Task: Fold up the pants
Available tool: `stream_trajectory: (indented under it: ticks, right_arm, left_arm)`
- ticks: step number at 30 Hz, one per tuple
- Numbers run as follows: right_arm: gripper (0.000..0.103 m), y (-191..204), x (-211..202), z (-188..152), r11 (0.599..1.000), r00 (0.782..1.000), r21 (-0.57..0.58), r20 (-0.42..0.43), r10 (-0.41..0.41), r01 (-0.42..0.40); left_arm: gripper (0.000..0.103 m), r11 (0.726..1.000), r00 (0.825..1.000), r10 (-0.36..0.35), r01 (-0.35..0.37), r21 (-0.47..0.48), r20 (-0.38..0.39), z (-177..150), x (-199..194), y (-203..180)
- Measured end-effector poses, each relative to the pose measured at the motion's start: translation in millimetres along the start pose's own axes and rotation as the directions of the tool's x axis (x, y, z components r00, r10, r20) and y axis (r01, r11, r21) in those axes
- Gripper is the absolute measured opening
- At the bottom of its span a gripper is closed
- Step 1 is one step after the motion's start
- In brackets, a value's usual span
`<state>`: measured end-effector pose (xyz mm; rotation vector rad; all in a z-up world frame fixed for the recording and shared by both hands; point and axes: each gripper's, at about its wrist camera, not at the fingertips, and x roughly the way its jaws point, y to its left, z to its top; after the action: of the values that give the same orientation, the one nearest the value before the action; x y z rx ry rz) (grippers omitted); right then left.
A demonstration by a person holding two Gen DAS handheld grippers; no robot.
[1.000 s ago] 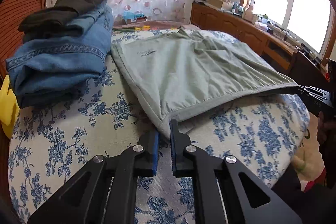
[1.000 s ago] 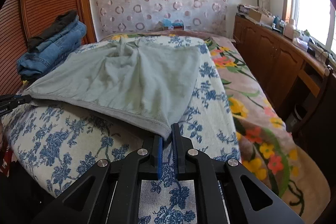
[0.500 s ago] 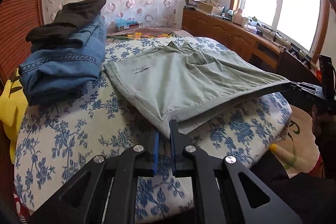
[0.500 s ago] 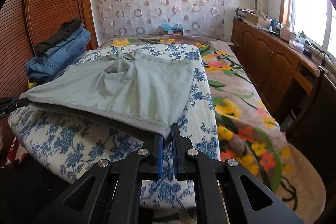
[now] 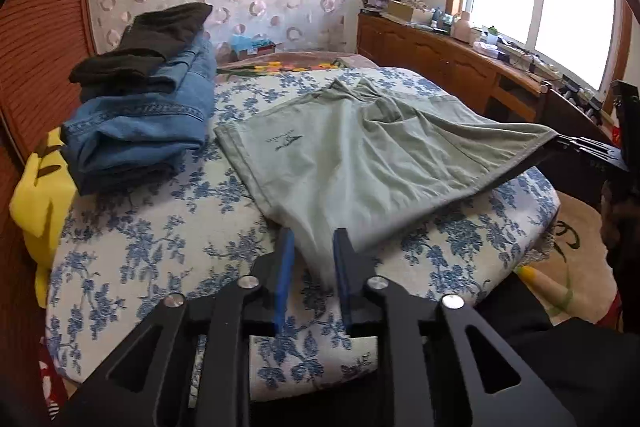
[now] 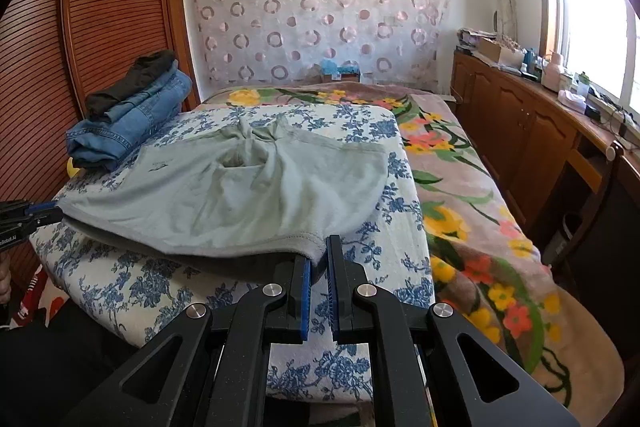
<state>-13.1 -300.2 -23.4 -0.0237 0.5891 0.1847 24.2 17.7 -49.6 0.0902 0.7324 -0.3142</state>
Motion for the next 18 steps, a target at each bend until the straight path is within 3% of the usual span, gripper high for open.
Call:
stream_trajectory:
  ticks: [2, 6, 7, 9, 18]
  right_arm:
    - [0.007, 0.9, 1.9, 0.4, 1.000, 1.000, -0.001, 0.000, 0.000, 0.000]
    - [0.007, 2.9, 7.2, 0.9, 1.000, 1.000, -0.007, -0.005, 0.004, -0.004]
    - [0.007, 4.1, 7.9, 1.0, 1.000, 1.000, -0.009, -0.007, 0.007, -0.007]
    - [0.007, 6.8, 10.0, 1.3, 1.000, 1.000, -0.016, -0.011, 0.012, -0.012]
    - [0.007, 25.2, 25.5, 12.0, 0.997, 0.998, -0.049, -0.012, 0.055, -0.055]
  left_arm:
    - [0.040, 1.000, 1.000, -0.001, 0.002, -0.009, 0.007, 0.4, -0.6, 2.4]
    - [0.057, 1.000, 1.000, 0.004, -0.004, -0.009, -0.006, 0.4, 6.5, 5.4]
    - [0.069, 1.000, 1.000, -0.002, 0.002, -0.012, -0.006, 0.5, 8.5, 7.1]
    - [0.078, 0.999, 1.000, -0.019, 0.020, -0.030, 0.003, 1.1, 11.8, 11.5]
    - [0.081, 0.998, 1.000, -0.003, 0.002, -0.056, -0.008, 2.1, 31.5, 23.3]
